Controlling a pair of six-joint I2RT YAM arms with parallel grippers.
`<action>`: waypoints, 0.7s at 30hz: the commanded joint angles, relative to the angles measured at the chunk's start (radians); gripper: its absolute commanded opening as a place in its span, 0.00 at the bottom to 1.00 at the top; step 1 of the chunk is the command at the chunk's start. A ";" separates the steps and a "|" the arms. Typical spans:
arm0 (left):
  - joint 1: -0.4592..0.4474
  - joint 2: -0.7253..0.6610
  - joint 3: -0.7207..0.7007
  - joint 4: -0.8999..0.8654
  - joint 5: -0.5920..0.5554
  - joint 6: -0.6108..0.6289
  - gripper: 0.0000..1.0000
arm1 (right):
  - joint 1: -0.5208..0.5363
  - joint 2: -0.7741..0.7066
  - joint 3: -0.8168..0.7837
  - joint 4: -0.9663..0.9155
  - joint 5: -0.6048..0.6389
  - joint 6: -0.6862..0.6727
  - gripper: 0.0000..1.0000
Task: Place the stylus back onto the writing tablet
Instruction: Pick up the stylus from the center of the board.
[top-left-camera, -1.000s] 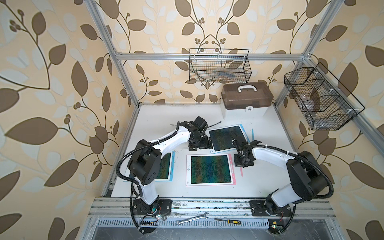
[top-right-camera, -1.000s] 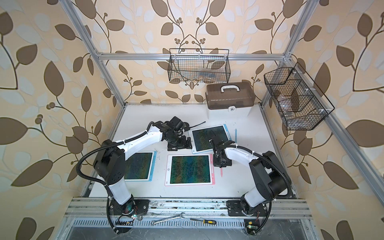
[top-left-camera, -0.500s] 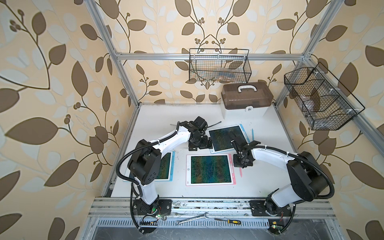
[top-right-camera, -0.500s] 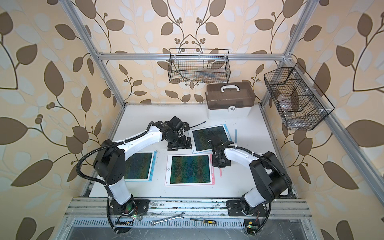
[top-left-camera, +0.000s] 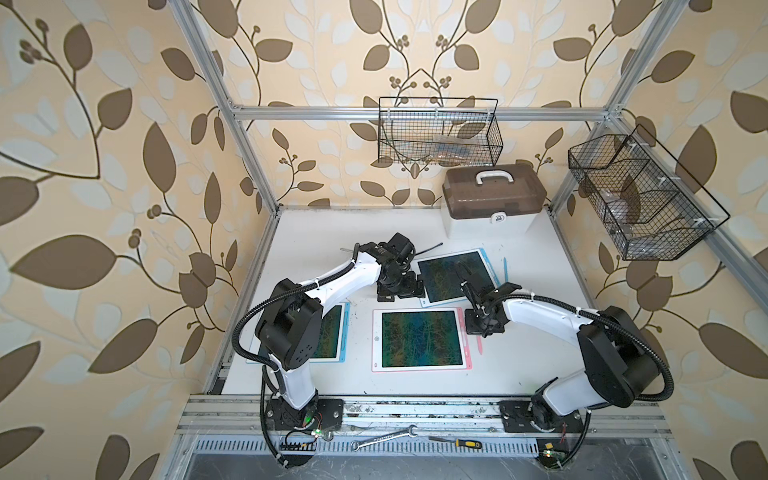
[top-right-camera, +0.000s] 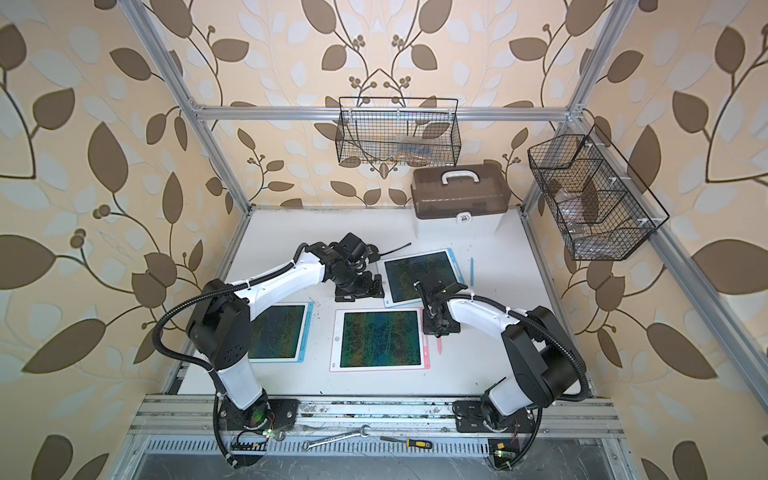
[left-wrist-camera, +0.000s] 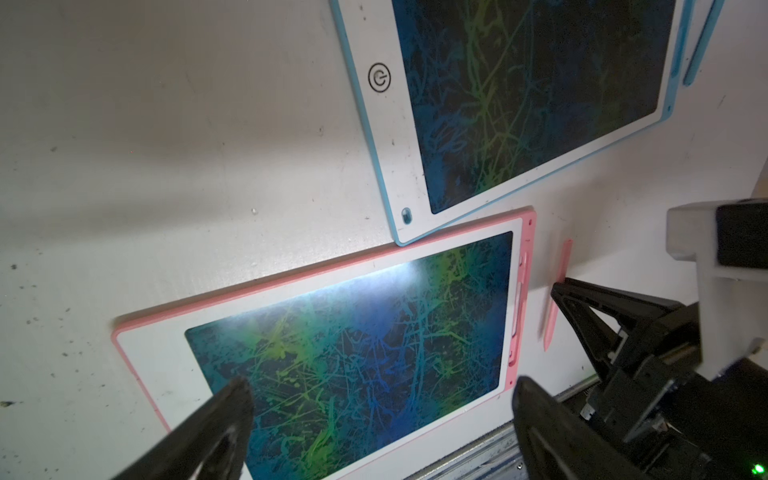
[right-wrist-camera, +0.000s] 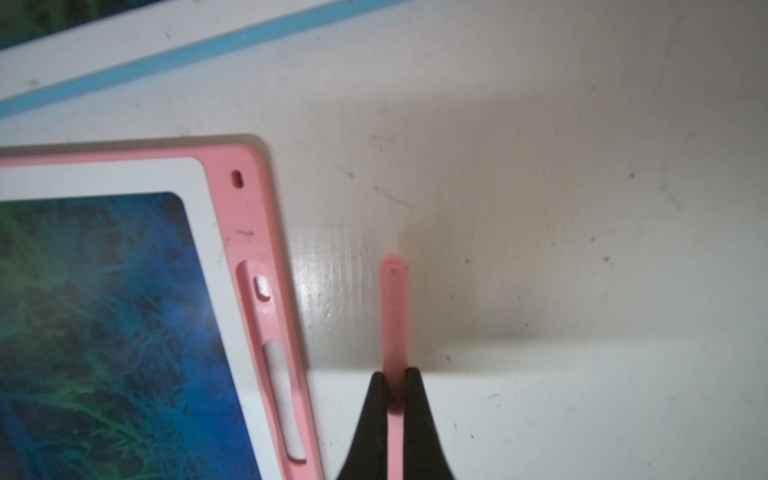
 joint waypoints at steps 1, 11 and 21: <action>0.010 -0.020 0.012 -0.001 0.008 -0.003 0.98 | 0.018 -0.018 -0.020 -0.008 0.000 0.024 0.00; 0.011 -0.028 0.004 0.004 0.008 -0.005 0.97 | 0.051 -0.020 -0.013 0.010 -0.022 0.047 0.00; 0.011 -0.029 0.004 0.003 0.008 -0.004 0.97 | 0.063 -0.036 -0.007 0.006 -0.043 0.063 0.00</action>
